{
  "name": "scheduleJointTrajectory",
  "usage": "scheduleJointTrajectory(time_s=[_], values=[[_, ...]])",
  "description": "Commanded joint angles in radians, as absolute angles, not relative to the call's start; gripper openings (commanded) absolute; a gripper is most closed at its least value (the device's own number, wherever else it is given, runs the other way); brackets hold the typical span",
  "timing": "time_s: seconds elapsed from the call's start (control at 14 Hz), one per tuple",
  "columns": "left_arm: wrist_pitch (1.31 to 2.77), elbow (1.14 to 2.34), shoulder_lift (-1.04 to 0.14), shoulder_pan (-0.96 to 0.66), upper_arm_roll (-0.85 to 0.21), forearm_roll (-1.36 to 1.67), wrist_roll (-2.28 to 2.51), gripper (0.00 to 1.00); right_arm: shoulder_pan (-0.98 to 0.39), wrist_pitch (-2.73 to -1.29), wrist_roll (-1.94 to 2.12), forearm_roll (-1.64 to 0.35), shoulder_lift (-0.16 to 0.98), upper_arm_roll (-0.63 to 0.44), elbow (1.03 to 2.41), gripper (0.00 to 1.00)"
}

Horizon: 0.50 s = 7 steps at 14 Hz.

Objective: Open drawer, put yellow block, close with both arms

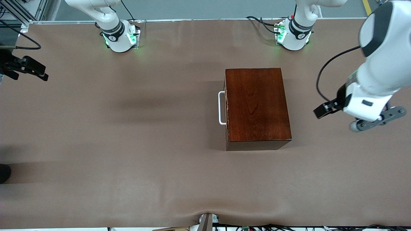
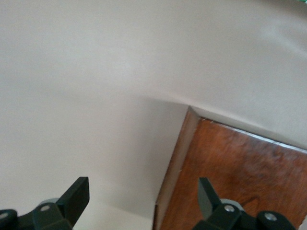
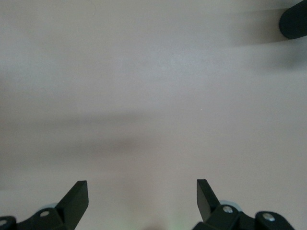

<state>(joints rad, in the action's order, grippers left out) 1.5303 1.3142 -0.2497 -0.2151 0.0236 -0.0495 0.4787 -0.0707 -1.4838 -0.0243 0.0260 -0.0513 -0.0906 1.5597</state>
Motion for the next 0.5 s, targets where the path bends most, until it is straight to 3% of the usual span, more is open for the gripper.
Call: scheduleJointTrajectory(time_s=[0.0, 0.43], values=[[1.534, 1.466, -0.114, -0.086, -0.046, -0.026, 0.33, 1.0, -0.063, -1.473, -0.037, 0.025, -0.058, -0.087, 1.545, 1.0], [1.534, 1.663, 0.087, 0.041, -0.112, -0.026, 0.063, 1.0, -0.061, -1.471, -0.037, 0.025, -0.057, -0.089, 1.546, 1.0]])
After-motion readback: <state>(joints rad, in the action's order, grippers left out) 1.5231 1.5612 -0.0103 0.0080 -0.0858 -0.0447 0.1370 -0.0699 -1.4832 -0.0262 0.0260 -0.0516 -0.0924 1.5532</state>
